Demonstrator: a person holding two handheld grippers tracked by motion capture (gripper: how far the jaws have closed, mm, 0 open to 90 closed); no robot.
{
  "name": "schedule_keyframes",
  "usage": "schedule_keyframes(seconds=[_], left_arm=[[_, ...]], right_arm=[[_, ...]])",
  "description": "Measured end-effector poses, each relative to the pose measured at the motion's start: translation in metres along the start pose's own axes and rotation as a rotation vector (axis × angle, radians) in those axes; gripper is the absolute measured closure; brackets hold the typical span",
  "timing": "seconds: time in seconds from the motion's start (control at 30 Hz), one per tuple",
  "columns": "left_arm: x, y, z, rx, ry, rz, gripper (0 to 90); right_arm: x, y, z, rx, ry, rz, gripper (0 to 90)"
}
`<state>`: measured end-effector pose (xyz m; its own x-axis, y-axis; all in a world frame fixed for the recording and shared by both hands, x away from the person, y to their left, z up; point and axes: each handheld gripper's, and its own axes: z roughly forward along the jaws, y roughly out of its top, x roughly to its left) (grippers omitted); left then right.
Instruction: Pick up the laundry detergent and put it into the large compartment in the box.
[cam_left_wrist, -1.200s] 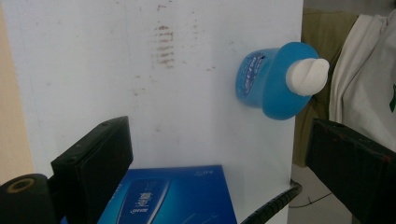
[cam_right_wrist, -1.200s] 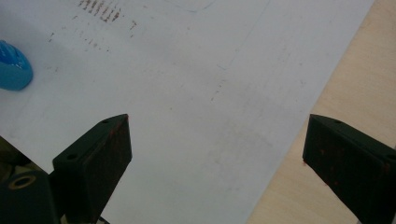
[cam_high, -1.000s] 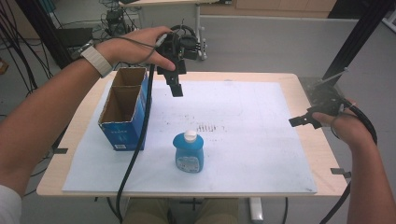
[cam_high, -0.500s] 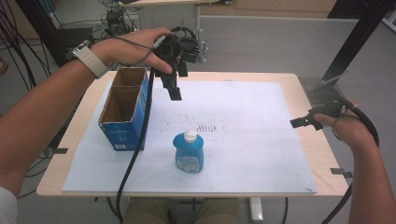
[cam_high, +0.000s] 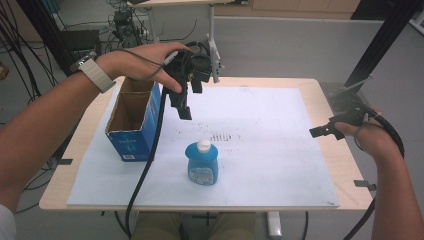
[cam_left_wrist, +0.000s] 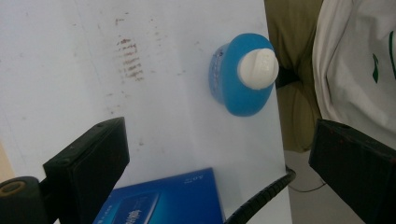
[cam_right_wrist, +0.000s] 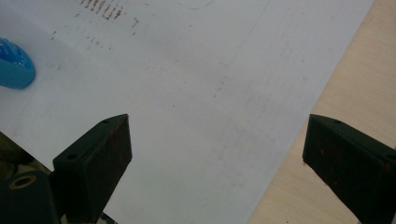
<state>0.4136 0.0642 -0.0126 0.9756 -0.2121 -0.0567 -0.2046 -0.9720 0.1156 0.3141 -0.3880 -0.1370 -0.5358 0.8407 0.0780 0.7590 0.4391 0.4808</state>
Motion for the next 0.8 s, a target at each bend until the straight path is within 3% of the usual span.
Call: schedule_keyframes(seconds=[0.33, 0.6, 0.8], left_arm=[[-0.008, 0.009, 0.013, 0.015, -0.007, -0.034, 5.2], [-0.014, 0.016, 0.02, 0.023, 0.001, -0.039, 5.7], [-0.016, 0.016, 0.028, 0.009, -0.018, -0.044, 6.3]], right_arm=[[0.002, -0.001, 0.001, -0.001, 0.001, -0.001, 8.0], [0.002, -0.003, 0.002, -0.002, 0.002, 0.002, 8.0], [0.002, -0.005, 0.001, -0.003, 0.0, 0.005, 8.0]])
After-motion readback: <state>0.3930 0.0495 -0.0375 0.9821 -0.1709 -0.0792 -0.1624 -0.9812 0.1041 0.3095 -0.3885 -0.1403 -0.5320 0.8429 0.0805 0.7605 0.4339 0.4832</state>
